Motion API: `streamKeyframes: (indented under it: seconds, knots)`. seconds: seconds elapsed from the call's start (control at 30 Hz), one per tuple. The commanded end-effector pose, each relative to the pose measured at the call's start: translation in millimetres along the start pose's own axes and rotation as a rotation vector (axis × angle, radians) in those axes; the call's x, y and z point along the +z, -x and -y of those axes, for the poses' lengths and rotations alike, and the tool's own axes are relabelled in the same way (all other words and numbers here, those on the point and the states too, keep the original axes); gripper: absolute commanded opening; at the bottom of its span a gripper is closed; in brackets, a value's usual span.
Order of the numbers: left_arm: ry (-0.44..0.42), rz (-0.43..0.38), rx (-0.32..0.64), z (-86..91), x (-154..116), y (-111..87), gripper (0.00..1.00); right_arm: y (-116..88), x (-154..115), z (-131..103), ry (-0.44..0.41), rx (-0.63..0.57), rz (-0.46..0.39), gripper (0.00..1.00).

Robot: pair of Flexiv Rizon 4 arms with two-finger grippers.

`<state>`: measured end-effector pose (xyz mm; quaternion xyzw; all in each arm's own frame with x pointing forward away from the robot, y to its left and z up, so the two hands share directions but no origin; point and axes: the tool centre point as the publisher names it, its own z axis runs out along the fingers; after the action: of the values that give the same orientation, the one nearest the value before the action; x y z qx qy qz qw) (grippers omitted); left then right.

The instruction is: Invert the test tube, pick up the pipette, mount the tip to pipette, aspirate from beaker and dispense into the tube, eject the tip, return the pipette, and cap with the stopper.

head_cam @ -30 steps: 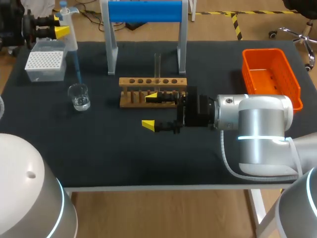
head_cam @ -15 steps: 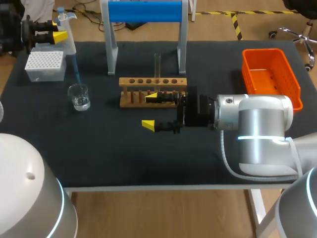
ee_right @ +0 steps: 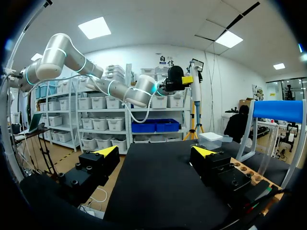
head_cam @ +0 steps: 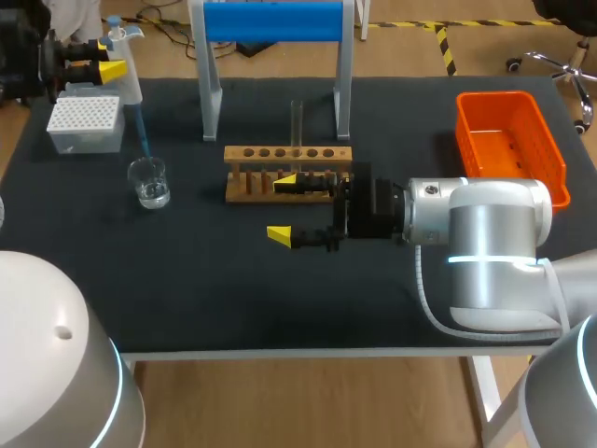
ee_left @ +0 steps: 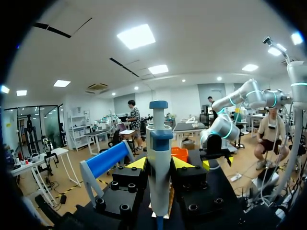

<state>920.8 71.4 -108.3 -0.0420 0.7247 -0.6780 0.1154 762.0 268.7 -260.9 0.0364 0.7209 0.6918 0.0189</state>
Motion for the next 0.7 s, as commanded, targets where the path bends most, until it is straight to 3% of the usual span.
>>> streamKeyframes:
  seconds: [0.03,0.53,0.7]
  knots:
    - [-0.001,-0.004,0.001,0.0,-1,0.8,0.00,-1,-1,0,0.000,-0.001,0.002,1.00]
    - [-0.001,-0.004,0.001,0.0,-1,0.8,0.00,-1,-1,0,0.000,-0.001,0.002,1.00]
    - [-0.001,-0.004,0.001,0.0,-1,0.8,0.00,0,23,4,-0.053,-0.022,0.071,1.00]
